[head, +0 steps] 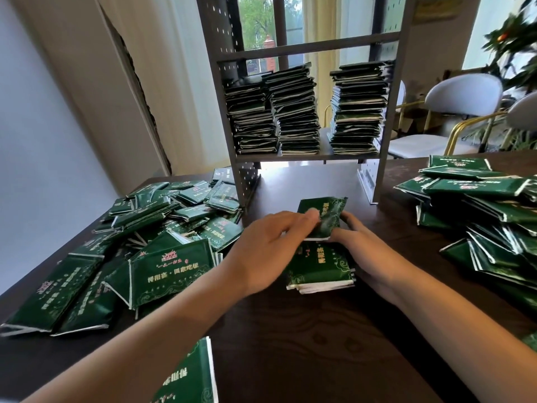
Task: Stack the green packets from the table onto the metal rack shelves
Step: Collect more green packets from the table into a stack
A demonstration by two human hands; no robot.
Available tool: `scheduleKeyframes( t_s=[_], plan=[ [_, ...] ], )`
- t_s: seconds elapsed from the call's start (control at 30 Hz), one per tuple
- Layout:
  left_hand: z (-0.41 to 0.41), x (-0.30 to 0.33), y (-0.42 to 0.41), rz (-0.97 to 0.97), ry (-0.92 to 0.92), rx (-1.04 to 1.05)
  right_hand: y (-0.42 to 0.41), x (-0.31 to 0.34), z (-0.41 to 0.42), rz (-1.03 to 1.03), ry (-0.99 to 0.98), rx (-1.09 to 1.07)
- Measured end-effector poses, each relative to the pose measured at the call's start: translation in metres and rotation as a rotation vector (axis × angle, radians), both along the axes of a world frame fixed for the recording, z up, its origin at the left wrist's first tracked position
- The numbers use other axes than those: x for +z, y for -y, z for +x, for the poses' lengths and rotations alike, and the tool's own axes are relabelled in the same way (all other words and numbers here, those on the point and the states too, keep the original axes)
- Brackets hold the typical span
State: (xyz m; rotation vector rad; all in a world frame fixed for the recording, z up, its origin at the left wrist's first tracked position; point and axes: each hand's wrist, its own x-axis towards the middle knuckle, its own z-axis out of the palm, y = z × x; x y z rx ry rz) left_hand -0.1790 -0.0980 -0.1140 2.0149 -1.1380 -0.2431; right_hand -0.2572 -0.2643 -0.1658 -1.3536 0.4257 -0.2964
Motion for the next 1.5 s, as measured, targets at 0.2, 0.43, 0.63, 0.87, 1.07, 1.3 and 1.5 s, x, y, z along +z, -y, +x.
scheduleKeyframes(
  t_s=[0.2,0.43,0.63,0.87,1.07,1.3,1.5],
  plan=[
    [0.001,-0.002,0.009,0.062,-0.077,0.183,-0.003,0.008,-0.003,0.015,0.041,0.008],
    [0.001,-0.015,0.027,-0.08,-0.733,0.153,-0.007,0.01,-0.005,0.044,0.055,-0.024],
    [0.007,-0.017,0.03,-0.265,-0.782,0.153,-0.007,0.015,-0.009,0.089,0.069,-0.029],
    [0.006,-0.026,0.021,-0.347,-0.387,0.02,-0.005,0.016,-0.009,-0.094,0.249,-0.026],
    [0.001,-0.041,0.02,-0.277,-0.435,-0.02,-0.009,0.015,-0.012,-0.114,0.192,0.036],
    [0.014,-0.031,0.018,-0.142,-0.492,-0.007,-0.006,0.018,-0.011,-0.158,0.101,-0.042],
    [0.025,-0.01,0.007,0.154,-0.473,-0.023,-0.005,0.019,-0.01,0.008,-0.067,0.016]
  ],
)
